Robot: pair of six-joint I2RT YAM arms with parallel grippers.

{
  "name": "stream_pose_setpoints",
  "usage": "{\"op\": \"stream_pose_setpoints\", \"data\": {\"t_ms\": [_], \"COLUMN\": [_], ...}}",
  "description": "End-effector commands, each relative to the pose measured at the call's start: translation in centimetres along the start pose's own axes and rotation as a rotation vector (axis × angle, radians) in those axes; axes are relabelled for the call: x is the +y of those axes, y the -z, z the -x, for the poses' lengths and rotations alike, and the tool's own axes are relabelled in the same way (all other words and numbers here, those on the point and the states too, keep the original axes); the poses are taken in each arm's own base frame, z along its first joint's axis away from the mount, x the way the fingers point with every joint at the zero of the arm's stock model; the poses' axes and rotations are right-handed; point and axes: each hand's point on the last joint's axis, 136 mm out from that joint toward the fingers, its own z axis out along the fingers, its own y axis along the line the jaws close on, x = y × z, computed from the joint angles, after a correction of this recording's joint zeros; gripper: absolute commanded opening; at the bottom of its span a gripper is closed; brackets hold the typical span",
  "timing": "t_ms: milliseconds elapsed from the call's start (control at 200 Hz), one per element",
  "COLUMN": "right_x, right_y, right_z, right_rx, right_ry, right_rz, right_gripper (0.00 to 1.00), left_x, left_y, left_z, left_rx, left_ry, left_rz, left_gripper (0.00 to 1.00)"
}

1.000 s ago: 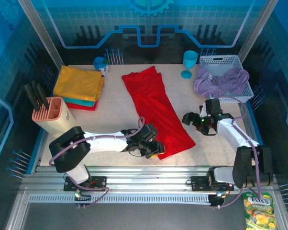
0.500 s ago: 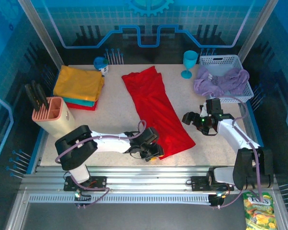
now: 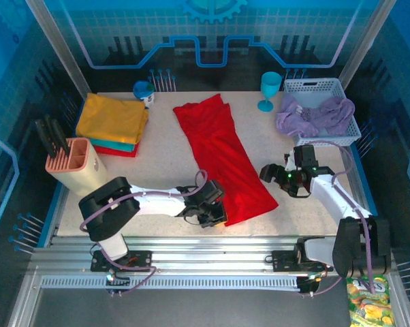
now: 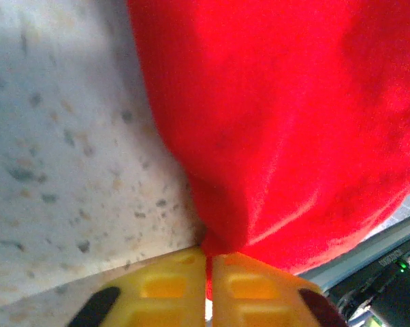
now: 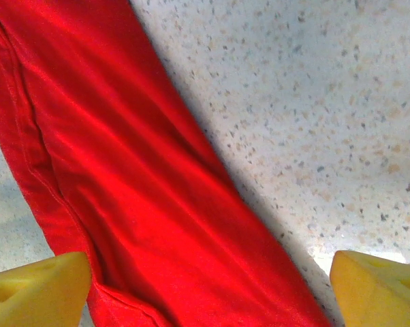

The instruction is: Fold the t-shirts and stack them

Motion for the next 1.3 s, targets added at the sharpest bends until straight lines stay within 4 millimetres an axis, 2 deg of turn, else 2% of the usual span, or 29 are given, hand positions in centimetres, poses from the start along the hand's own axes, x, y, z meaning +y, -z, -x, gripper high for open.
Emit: {"op": "stream_pose_setpoints", "data": {"t_ms": [0, 20, 205, 485, 670, 810, 880, 1025, 1106, 1176, 1241, 1296], "right_x": [-0.6, -0.6, -0.8, -0.5, -0.3, 0.6, 2.0, 7.0, 8.2, 8.3, 8.2, 8.3], "right_y": [0.3, 0.3, 0.3, -0.1, -1.0, -1.7, -1.9, -2.5, -3.1, -4.0, -4.7, -4.8], "right_z": [-1.1, -1.2, -1.6, -2.0, -2.4, -2.5, -2.5, -2.1, -1.8, -2.0, -2.8, -3.5], "right_rx": [0.027, 0.029, 0.037, 0.054, 0.081, 0.094, 0.091, 0.076, 0.086, 0.119, 0.16, 0.185], "right_ry": [-0.002, 0.001, 0.003, 0.0, 0.012, 0.04, 0.096, 0.239, 0.256, 0.234, 0.224, 0.242], "right_rz": [0.0, -0.002, -0.006, 0.008, 0.003, -0.007, -0.006, 0.034, 0.017, 0.017, 0.021, 0.018], "right_gripper": [0.91, 0.91, 0.91, 0.91, 0.91, 0.9, 0.9, 0.91, 0.91, 0.91, 0.87, 0.86], "left_x": [1.3, 1.5, 2.9, 7.4, 10.6, 12.3, 12.5, 13.2, 14.2, 14.4, 14.1, 13.6], "left_y": [0.9, 1.1, 2.8, 5.1, 8.1, 9.2, 9.4, 9.2, 9.4, 9.7, 10.2, 10.7], "left_z": [2.1, 2.2, 2.1, 0.1, 0.5, 0.7, 0.2, -1.1, -1.8, -2.1, -1.9, -1.6], "left_rx": [-0.07, -0.068, -0.057, 0.008, -0.012, -0.003, 0.004, 0.04, 0.054, 0.052, 0.025, 0.002], "left_ry": [-0.025, -0.022, -0.051, -0.043, -0.024, 0.019, 0.023, 0.048, 0.065, 0.068, 0.064, 0.047], "left_rz": [0.041, 0.039, 0.07, 0.114, 0.173, 0.166, 0.154, 0.125, 0.149, 0.14, 0.124, 0.105], "left_gripper": [0.03, 0.0, 0.0, 0.0, 0.0, 0.0, 0.0, 0.0, 0.0, 0.09, 0.39, 0.5]}}
